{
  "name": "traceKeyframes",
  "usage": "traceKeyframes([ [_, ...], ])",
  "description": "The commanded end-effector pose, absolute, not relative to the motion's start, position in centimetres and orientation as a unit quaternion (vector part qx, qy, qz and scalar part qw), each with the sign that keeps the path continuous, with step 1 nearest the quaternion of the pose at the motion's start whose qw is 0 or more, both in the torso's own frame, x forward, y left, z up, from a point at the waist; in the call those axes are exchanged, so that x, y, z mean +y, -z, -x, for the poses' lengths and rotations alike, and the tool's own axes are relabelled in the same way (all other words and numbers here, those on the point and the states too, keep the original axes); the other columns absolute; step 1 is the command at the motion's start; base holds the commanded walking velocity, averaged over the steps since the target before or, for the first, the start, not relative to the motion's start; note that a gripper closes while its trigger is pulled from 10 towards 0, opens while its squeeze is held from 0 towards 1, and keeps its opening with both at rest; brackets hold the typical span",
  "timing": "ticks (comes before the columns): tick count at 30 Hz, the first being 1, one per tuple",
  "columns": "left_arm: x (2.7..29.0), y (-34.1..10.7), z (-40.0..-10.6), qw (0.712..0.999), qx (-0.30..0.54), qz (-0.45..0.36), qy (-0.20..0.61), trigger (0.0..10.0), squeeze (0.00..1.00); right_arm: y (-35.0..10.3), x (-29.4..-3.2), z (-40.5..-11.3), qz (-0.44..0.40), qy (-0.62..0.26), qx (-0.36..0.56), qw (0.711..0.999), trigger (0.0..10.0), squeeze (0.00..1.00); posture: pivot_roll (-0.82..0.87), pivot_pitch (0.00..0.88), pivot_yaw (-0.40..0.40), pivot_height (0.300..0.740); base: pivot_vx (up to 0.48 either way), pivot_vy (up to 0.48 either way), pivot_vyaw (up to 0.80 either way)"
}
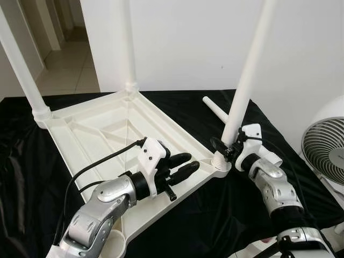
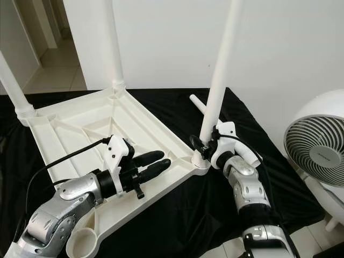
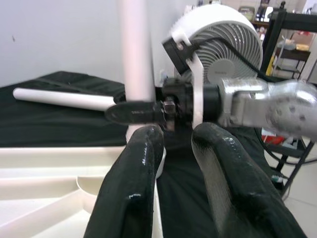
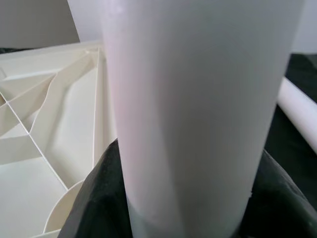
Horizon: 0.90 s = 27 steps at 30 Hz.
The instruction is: Building children table
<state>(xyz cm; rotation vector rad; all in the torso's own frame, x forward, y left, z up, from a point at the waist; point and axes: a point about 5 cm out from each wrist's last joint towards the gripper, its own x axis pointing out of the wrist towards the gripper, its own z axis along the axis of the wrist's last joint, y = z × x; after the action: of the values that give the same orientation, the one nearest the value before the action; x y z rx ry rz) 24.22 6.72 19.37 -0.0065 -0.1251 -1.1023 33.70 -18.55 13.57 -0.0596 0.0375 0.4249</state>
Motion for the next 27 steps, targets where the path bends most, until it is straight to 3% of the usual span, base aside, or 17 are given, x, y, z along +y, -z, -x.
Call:
traceKeyframes([
  [1,6.8,-19.3,-24.1,0.855,-0.055,0.003,0.516,10.0,0.00,-6.9,-18.6,-30.6,0.025,-0.200,0.143,0.969,10.0,0.00,0.04,0.052,0.027,0.740,0.000,0.000,0.00],
  [5,6.7,-19.3,-24.1,0.855,-0.056,0.004,0.516,10.0,0.00,-7.0,-18.2,-28.8,0.010,-0.187,0.078,0.979,10.0,0.00,0.03,0.050,0.030,0.740,0.000,0.000,0.00],
  [17,6.4,-19.3,-24.2,0.847,-0.055,0.005,0.529,10.0,0.00,-6.7,-19.4,-28.6,0.002,-0.148,0.084,0.985,10.0,0.00,0.01,0.044,0.046,0.740,0.000,0.000,0.00],
  [27,6.4,-19.3,-24.1,0.848,-0.055,0.004,0.527,10.0,0.00,-6.8,-18.5,-28.2,-0.008,-0.112,0.069,0.991,10.0,0.00,0.03,0.040,0.033,0.740,0.000,0.000,0.00],
])
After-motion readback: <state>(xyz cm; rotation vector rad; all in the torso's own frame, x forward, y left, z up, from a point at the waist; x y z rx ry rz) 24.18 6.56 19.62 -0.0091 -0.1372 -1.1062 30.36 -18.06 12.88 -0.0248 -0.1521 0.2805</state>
